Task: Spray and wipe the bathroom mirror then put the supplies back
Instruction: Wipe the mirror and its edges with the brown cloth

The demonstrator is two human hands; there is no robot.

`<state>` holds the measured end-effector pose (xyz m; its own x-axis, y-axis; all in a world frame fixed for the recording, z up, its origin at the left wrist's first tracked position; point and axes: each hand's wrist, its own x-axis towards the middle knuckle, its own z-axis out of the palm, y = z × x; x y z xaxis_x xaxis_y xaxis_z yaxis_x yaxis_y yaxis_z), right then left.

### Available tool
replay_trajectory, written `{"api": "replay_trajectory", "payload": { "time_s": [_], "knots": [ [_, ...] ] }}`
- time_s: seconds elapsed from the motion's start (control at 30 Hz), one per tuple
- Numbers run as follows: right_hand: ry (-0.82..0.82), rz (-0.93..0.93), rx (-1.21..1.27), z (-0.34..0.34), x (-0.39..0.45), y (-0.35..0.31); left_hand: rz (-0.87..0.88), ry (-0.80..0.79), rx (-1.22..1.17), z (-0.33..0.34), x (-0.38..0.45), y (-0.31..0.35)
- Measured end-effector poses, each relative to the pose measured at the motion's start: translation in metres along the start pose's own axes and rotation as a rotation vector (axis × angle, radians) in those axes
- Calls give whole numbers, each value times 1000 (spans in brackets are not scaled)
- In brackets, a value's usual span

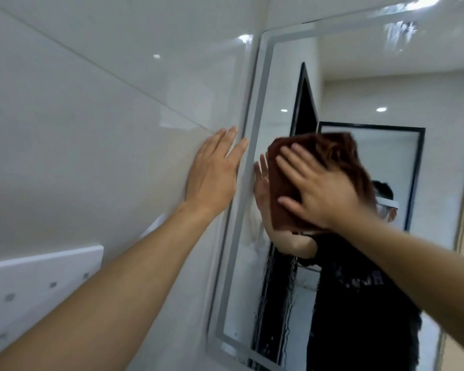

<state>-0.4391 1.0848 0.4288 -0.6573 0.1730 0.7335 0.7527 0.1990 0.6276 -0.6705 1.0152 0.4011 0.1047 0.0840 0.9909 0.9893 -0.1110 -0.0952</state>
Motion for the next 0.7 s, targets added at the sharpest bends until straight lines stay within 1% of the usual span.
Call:
{"api": "replay_trajectory", "payload": {
  "time_s": [0.13,0.23,0.33,0.43,0.53,0.63,0.7],
  "knots": [
    [28,71,-116,-29,41,61,-45,35,-41,2,0,1],
    [58,131,-115,-26,49,63,-69,53,-92,4,-3,5],
    [55,195,-46,-21,46,40,-107,55,-148,9,-11,12],
    [38,142,-9,-8,35,10,-140,36,-195,16,-25,17],
    [21,92,52,10,12,-36,-169,21,-214,24,-42,21],
    [-20,90,141,27,-14,-83,-193,-7,-200,25,-61,29],
    [-2,111,253,31,-24,-102,-213,14,-214,26,-76,38]
  ]
}}
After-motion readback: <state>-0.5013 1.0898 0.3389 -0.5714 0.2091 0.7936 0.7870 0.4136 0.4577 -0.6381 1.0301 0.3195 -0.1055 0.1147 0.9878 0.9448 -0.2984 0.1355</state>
